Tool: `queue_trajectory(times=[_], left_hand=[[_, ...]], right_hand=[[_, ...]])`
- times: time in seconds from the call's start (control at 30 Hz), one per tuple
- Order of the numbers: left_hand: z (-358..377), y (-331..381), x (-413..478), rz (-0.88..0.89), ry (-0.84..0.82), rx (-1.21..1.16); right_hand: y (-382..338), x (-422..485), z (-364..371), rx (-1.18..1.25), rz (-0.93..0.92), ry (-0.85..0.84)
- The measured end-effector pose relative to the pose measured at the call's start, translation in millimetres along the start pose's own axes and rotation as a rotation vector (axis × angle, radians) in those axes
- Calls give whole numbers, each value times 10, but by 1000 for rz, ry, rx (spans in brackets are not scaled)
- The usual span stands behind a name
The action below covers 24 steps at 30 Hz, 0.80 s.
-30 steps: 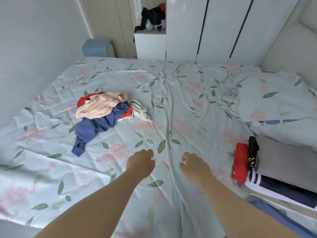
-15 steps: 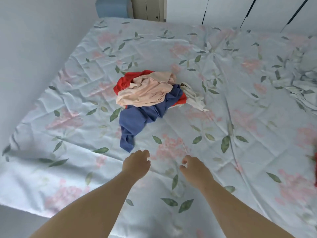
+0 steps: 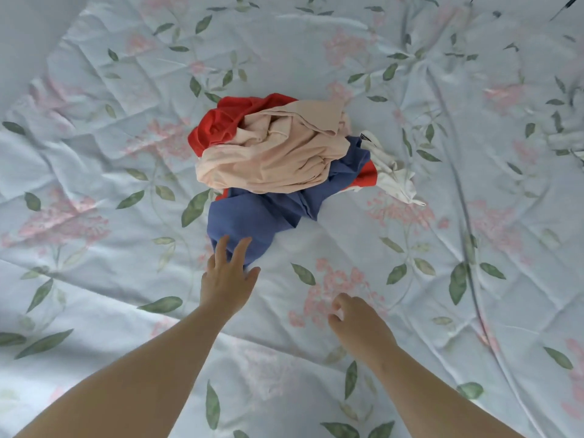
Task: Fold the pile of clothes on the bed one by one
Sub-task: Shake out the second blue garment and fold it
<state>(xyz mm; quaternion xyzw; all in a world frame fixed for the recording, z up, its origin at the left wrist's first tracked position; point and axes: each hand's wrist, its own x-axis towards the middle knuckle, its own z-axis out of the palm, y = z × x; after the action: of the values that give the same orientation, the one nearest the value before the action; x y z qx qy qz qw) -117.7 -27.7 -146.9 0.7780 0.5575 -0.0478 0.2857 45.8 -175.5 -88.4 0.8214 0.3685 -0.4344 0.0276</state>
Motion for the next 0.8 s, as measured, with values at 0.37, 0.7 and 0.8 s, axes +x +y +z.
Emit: queue_trajectory(times=[0.37,0.7,0.8], left_hand=[[70,203,766,5,-111,117],[-578,505,-257,176,208,-385],[-973,724,-523,114,202,-467]], right_hand=[[79,177,-18,93,-5,50],[69,-528,-291,222,-71,114],[35,-809,-437,266,-99,150]])
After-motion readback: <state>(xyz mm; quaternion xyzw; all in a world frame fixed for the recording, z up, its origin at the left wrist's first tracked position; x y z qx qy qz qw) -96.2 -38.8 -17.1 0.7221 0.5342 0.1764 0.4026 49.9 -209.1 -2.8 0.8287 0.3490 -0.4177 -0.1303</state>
